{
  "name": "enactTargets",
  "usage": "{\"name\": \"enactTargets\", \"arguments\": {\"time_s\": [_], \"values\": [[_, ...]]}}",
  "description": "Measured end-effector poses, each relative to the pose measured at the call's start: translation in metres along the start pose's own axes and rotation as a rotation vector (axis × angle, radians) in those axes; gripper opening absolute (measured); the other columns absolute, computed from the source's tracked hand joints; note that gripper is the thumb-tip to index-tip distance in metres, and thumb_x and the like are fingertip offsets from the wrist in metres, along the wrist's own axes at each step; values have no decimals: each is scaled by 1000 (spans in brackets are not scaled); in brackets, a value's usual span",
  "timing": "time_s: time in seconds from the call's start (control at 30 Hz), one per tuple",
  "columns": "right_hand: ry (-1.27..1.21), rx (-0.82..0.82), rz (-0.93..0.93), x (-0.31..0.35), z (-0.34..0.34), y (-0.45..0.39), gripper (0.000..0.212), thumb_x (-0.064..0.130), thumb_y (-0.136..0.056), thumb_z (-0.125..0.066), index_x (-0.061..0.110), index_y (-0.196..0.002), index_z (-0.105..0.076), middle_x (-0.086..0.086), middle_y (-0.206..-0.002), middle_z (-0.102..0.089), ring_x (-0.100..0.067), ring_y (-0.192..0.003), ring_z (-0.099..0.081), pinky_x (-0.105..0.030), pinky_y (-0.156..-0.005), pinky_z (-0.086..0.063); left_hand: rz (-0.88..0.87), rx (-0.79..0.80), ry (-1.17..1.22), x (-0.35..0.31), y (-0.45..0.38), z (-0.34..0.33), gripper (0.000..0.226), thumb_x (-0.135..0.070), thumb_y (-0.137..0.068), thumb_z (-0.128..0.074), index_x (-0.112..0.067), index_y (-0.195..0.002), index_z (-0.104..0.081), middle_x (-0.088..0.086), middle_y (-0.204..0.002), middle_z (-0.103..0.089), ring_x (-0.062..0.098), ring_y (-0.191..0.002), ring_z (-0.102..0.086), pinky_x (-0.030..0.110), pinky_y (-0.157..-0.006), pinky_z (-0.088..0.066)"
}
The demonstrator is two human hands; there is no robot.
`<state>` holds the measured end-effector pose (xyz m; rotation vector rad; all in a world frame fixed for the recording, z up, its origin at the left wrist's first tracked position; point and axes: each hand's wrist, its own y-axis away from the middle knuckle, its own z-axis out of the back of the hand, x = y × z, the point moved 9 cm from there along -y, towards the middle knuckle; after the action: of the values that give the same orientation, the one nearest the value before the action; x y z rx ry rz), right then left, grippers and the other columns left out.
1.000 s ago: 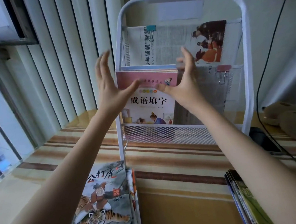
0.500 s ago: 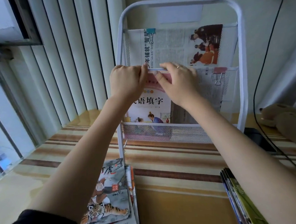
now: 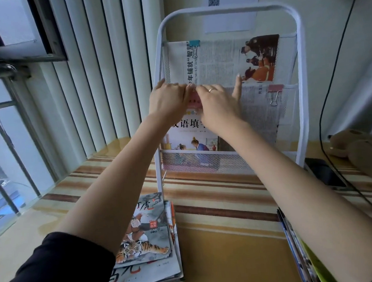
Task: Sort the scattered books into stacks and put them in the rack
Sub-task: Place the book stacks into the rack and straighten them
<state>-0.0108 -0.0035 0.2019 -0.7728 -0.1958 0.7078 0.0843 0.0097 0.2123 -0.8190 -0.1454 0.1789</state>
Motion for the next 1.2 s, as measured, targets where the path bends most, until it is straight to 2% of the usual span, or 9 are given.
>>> {"name": "enactTargets", "arguments": {"time_s": [0.1,0.23,0.33,0.47,0.53,0.63,0.83,0.97,1.2], "values": [[-39,-127,-67,0,6,16,53,17,-89,-59,25,-138,-42,3,-149,-38,-18,-141,-27,-67,-108,8,39,58,-212,-1,13,-5,60,-43,-101,-11,-9,-149,-21,6,-155,-25,21,-147,-7,56,-111,11],[-284,-347,31,28,10,81,45,20,-86,-63,14,-130,-54,-8,-136,-54,-27,-129,-46,-52,-115,-10,148,50,-68,21,63,5,68,-45,-100,-15,-5,-148,14,8,-158,15,22,-145,16,51,-113,12],[-499,92,20,68,-35,141,40,36,-94,-51,15,-127,-49,-3,-107,-68,-23,-107,-60,-43,-115,-22,307,249,56,59,148,-17,71,-42,-100,-20,-5,-146,19,9,-155,24,24,-142,25,46,-117,9],[-693,827,-294,97,-126,209,72,61,-92,-35,18,-147,-15,-13,-137,-48,-32,-125,-45,-43,-103,-33,785,636,189,124,274,-57,77,-43,-98,-34,-1,-149,7,20,-157,6,35,-144,11,43,-119,-1],[-879,854,-412,109,-136,221,75,59,-90,-43,18,-147,-14,-10,-128,-51,-27,-107,-55,-28,-76,-46,796,693,213,131,296,-63,81,-42,-95,-42,0,-149,0,23,-156,-11,35,-145,-5,40,-117,-11],[-1073,750,-518,115,-131,229,67,46,-91,-54,21,-144,-21,-1,-110,-53,-11,-80,-51,-14,-47,-33,838,573,436,133,295,-48,85,-41,-89,-58,-8,-150,-10,24,-144,-37,34,-134,-35,43,-110,-31],[-1290,738,-645,115,-132,235,68,37,-90,-59,21,-146,-22,0,-135,-46,-8,-98,-47,-6,-58,-36,1125,530,884,141,339,-39,27,-31,-86,-66,-11,-102,-59,14,-101,-69,23,-85,-68,28,-66,-50],[-1275,788,-634,123,-137,237,90,45,-85,-63,22,-151,-7,-2,-153,-28,-23,-136,-32,-36,-107,-32,1147,465,1107,122,343,-47,24,-24,-87,-64,-14,-107,-59,11,-99,-71,23,-82,-70,28,-67,-52],[-1358,745,-598,128,-135,236,95,36,-83,-68,21,-151,-5,-1,-156,-20,-20,-142,-23,-36,-113,-23,1177,368,1208,118,345,-40,16,-10,-89,-59,-15,-105,-59,12,-95,-71,27,-80,-68,34,-74,-55]]}}
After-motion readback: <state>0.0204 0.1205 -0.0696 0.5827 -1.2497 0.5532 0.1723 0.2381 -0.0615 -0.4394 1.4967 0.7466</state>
